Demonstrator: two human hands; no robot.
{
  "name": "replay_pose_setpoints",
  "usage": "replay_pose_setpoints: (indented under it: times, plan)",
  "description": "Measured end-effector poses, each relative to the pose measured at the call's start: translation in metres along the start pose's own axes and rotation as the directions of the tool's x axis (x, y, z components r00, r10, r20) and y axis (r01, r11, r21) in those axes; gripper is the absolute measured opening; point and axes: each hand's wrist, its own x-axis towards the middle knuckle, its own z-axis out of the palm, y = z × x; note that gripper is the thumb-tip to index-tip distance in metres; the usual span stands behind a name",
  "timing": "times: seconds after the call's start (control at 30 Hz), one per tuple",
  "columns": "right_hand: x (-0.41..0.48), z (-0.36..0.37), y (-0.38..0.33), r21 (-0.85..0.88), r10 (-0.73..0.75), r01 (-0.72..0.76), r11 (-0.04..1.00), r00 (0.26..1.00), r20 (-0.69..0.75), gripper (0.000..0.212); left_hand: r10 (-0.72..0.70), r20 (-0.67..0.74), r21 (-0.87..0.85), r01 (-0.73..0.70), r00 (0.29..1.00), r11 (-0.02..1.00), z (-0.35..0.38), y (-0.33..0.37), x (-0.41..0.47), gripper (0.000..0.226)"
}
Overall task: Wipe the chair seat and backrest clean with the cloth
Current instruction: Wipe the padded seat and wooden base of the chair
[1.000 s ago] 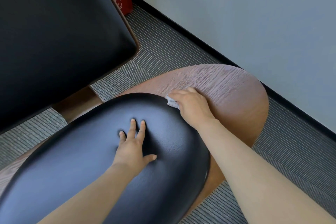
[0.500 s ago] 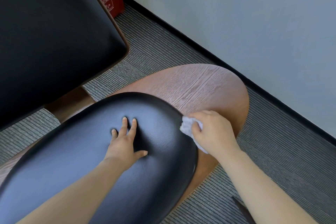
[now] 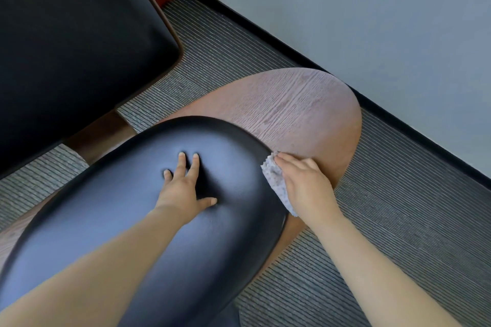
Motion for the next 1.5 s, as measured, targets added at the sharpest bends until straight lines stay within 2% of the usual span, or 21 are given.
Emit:
replay_pose_setpoints:
  times: [0.1, 0.17, 0.23, 0.3, 0.33, 0.4, 0.5, 0.57, 0.63, 0.8, 0.93, 1.03, 1.07, 1.13, 1.2, 1.3, 1.4, 1.5]
  plan:
    - [-0.041, -0.001, 0.004, 0.036, 0.057, -0.056, 0.998, 0.998, -0.021, 0.049, 0.008, 0.003, -0.012, -0.007, 1.000, 1.000, -0.003, 0.000, -0.004, 0.107]
    - [-0.069, 0.000, 0.007, 0.052, 0.077, -0.078, 0.996, 0.996, 0.035, 0.048, 0.022, 0.001, -0.006, -0.022, 1.000, 1.000, -0.004, -0.001, -0.008, 0.104]
    - [-0.097, 0.003, 0.012, 0.084, 0.084, -0.106, 0.991, 0.970, 0.229, 0.043, 0.037, 0.012, 0.017, -0.037, 0.999, 0.999, -0.001, -0.003, -0.016, 0.101]
    - [-0.119, 0.003, 0.011, -0.023, 0.089, -0.088, 0.996, 0.885, 0.457, 0.036, 0.049, 0.031, 0.038, -0.050, 0.998, 0.998, 0.005, -0.004, -0.028, 0.098]
    - [-0.127, 0.001, 0.011, -0.073, 0.111, -0.085, 0.994, 0.857, 0.504, 0.035, 0.057, 0.040, 0.048, -0.059, 0.998, 0.997, 0.008, -0.004, -0.034, 0.097]
    - [-0.134, -0.005, 0.008, -0.057, 0.174, -0.165, 0.985, 0.890, 0.423, 0.040, 0.066, 0.058, 0.055, -0.070, 0.996, 0.996, 0.016, -0.002, -0.045, 0.096]
    - [-0.130, -0.015, -0.006, 0.061, 0.185, -0.192, 0.980, 0.978, 0.098, 0.041, 0.059, 0.085, 0.042, -0.063, 0.995, 0.997, 0.026, 0.001, -0.054, 0.097]
    - [-0.118, -0.015, -0.014, 0.083, 0.172, -0.165, 0.983, 0.981, -0.091, 0.037, 0.068, 0.086, 0.051, -0.073, 0.994, 0.996, 0.031, 0.003, -0.057, 0.097]
    - [-0.104, -0.004, -0.017, 0.076, 0.193, -0.181, 0.980, 0.963, -0.187, 0.041, 0.079, 0.076, 0.058, -0.084, 0.994, 0.995, 0.035, 0.003, -0.058, 0.097]
    - [-0.101, 0.035, -0.008, -0.005, 0.182, -0.182, 0.983, 0.982, -0.043, 0.060, 0.115, 0.048, 0.078, -0.119, 0.992, 0.990, 0.036, -0.004, -0.055, 0.097]
    - [-0.143, 0.054, -0.013, 0.042, 0.156, -0.156, 0.987, 0.988, 0.004, 0.055, 0.120, 0.053, 0.086, -0.124, 0.991, 0.989, 0.039, -0.007, -0.056, 0.097]
    - [-0.173, 0.063, -0.020, 0.045, 0.048, -0.059, 0.997, 0.974, 0.223, 0.052, 0.120, 0.046, 0.107, -0.124, 0.992, 0.986, 0.039, -0.005, -0.057, 0.097]
    - [-0.180, 0.065, -0.020, 0.072, 0.050, -0.074, 0.995, 0.954, 0.295, 0.050, 0.120, 0.046, 0.105, -0.125, 0.992, 0.987, 0.039, -0.005, -0.057, 0.097]
    - [-0.187, 0.063, -0.018, 0.049, 0.100, -0.125, 0.991, 0.931, 0.351, 0.044, 0.124, 0.057, 0.095, -0.129, 0.991, 0.987, 0.040, -0.007, -0.058, 0.097]
    - [-0.190, 0.057, -0.016, 0.015, 0.171, -0.184, 0.983, 0.940, 0.294, 0.044, 0.130, 0.061, 0.101, -0.135, 0.990, 0.986, 0.040, -0.011, -0.058, 0.097]
    - [-0.185, 0.043, -0.017, 0.045, 0.257, -0.260, 0.965, 0.964, 0.068, 0.042, 0.133, 0.062, 0.111, -0.139, 0.989, 0.984, 0.040, -0.013, -0.060, 0.096]
    - [-0.166, 0.029, -0.022, 0.155, 0.292, -0.268, 0.951, 0.943, -0.159, 0.034, 0.115, 0.072, 0.103, -0.123, 0.991, 0.987, 0.037, -0.011, -0.061, 0.091]
    - [-0.137, 0.014, -0.031, 0.223, 0.294, -0.239, 0.945, 0.919, -0.264, 0.031, 0.089, 0.055, 0.069, -0.092, 0.995, 0.993, 0.032, -0.008, -0.061, 0.085]
